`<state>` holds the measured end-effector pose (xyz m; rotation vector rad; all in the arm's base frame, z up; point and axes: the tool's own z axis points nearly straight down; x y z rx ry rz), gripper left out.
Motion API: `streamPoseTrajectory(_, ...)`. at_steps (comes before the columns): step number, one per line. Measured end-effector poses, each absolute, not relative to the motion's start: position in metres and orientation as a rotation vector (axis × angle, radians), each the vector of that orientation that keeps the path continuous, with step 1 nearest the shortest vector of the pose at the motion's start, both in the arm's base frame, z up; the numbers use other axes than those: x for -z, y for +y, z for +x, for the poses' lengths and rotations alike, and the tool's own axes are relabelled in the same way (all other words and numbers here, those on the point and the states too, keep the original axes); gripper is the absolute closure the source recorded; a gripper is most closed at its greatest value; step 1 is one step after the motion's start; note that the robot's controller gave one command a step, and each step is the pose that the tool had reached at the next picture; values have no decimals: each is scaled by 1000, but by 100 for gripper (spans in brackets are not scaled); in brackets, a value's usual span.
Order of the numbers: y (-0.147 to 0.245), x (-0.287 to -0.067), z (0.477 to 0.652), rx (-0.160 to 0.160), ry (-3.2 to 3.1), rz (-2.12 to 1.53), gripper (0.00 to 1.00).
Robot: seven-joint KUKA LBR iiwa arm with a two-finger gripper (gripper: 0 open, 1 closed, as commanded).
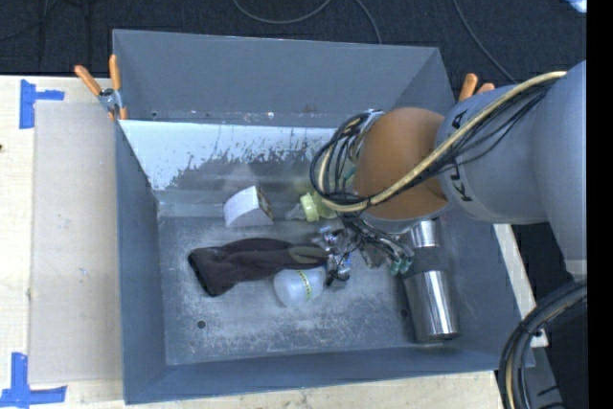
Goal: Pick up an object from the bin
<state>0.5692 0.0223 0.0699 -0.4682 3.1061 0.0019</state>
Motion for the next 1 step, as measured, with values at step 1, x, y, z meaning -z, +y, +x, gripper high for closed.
streamPoseTrajectory(1, 22, -70, 569, -2, 3106, -469, 100)
